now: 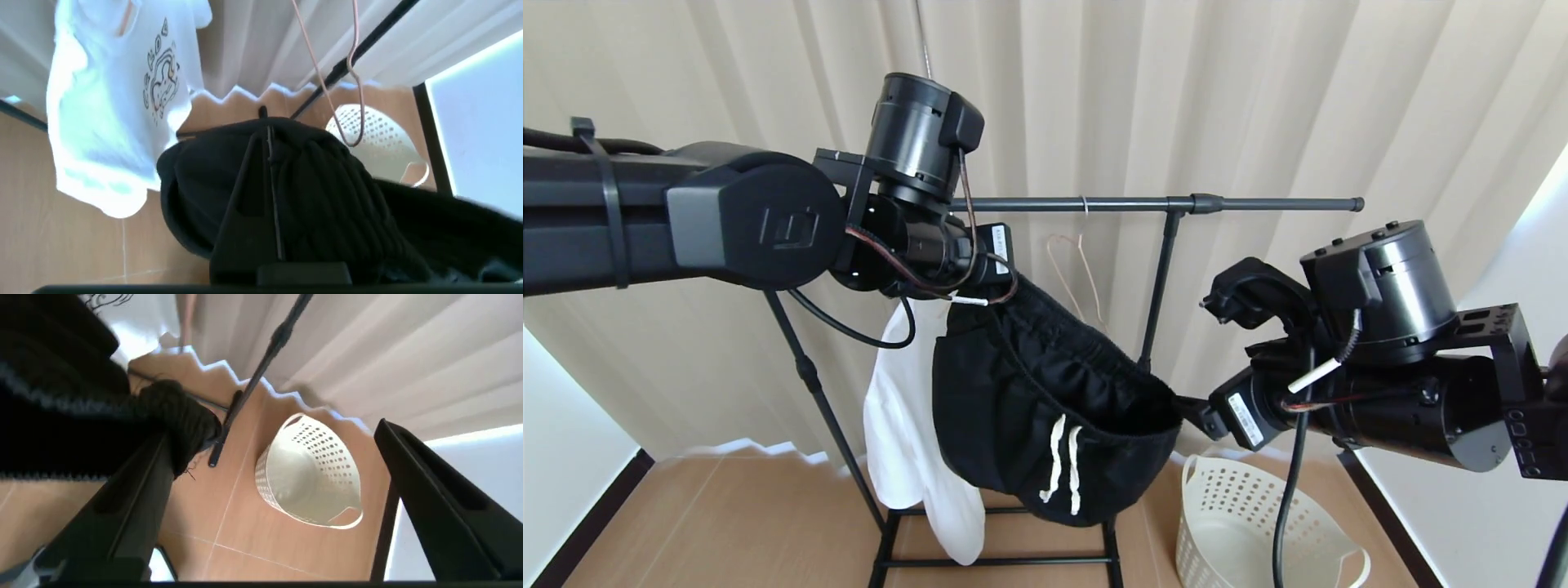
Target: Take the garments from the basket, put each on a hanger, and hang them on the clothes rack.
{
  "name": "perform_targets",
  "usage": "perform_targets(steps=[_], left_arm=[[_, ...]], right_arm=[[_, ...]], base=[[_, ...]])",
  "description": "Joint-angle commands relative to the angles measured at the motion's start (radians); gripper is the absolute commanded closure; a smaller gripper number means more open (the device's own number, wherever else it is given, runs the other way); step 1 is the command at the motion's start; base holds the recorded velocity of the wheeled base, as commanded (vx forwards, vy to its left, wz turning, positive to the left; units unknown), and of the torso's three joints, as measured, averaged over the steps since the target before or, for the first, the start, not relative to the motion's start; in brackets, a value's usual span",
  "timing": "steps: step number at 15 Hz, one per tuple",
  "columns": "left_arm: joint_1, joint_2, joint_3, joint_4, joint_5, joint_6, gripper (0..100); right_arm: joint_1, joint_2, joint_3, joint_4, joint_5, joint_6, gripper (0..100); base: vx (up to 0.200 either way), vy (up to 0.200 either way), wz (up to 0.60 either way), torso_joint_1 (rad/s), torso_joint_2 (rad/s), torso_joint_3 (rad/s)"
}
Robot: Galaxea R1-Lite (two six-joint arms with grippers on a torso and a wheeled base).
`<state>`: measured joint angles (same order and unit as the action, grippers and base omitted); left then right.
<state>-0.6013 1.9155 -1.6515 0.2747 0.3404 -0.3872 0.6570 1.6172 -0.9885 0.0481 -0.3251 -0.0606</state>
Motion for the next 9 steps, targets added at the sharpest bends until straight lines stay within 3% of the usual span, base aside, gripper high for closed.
perform_targets(steps=[1, 2, 4, 6, 9], left_arm=[[0.0, 0.037, -0.042, 0.0, 0.011, -0.001, 100], [-0.002, 0.054, -0.068, 0.0, 0.02, -0.001, 100], [-0.009, 0.059, -0.067, 0.0, 0.02, -0.001, 100], [-0.028, 0.057, -0.065, 0.001, 0.02, -0.001, 100], [-0.046, 0.053, -0.067, 0.015, 0.02, 0.001, 100]], right_arm=[[0.0, -0.043, 0.041, -0.004, 0.031, -0.019, 0], [0.001, -0.073, 0.088, -0.053, 0.141, -0.054, 0], [0.007, -0.082, 0.152, -0.18, 0.235, -0.087, 0], [0.056, -0.051, 0.179, -0.294, 0.274, -0.064, 0], [0.096, 0.021, 0.215, -0.473, 0.273, 0.016, 0]], base=[[0.0, 0.0, 0.0, 0.0, 0.0, 0.0], [0.0, 0.0, 0.0, 0.0, 0.0, 0.0], [0.0, 0.0, 0.0, 0.0, 0.0, 0.0], [0.0, 0.0, 0.0, 0.0, 0.0, 0.0], [0.0, 0.0, 0.0, 0.0, 0.0, 0.0]])
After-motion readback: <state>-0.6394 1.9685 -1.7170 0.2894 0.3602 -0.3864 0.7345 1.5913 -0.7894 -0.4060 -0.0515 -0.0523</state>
